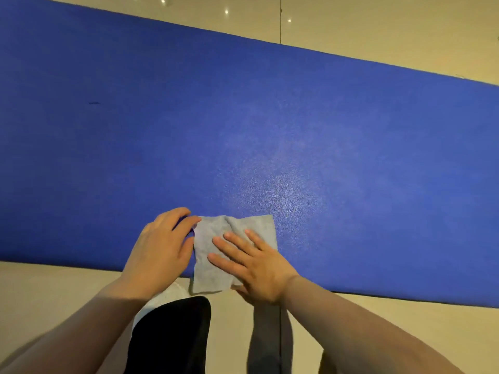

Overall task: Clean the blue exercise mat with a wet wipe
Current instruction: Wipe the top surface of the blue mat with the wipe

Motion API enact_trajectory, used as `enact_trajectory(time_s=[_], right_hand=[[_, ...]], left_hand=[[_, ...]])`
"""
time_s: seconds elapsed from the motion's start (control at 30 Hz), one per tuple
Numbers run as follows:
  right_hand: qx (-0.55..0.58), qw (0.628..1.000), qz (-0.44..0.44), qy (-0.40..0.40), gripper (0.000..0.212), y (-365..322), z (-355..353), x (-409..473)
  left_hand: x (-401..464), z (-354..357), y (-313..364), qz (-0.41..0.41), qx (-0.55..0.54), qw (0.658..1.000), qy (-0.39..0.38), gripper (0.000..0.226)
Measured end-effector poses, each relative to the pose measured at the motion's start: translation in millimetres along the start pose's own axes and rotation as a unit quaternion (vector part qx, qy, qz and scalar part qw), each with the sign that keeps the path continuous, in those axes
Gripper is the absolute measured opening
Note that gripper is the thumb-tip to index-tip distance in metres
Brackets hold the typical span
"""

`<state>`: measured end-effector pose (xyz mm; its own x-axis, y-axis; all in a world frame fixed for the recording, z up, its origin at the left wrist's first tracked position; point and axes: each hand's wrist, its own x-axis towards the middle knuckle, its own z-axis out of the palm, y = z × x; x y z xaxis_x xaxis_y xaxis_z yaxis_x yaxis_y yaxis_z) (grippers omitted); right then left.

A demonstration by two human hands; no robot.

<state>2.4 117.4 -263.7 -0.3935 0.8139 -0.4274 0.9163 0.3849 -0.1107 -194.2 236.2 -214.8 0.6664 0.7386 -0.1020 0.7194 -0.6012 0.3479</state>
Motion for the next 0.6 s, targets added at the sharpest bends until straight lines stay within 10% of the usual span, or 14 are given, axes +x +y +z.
enact_trajectory(time_s=[0.3,0.43,0.6], right_hand=[[0.057,0.995,0.046,-0.062,0.061,87.6,8.3,-152.7],[0.167,0.941,0.278,-0.099,0.058,109.1,14.3,-219.8],[0.236,0.872,0.426,-0.037,0.082,94.3,46.4,-225.8]], left_hand=[[13.8,33.2,59.4,0.162,0.017,0.985,-0.062,0.043],[10.6,54.2,112.3,0.24,0.138,0.937,-0.213,0.094],[23.3,57.4,124.4,0.277,0.23,0.862,-0.356,0.087]])
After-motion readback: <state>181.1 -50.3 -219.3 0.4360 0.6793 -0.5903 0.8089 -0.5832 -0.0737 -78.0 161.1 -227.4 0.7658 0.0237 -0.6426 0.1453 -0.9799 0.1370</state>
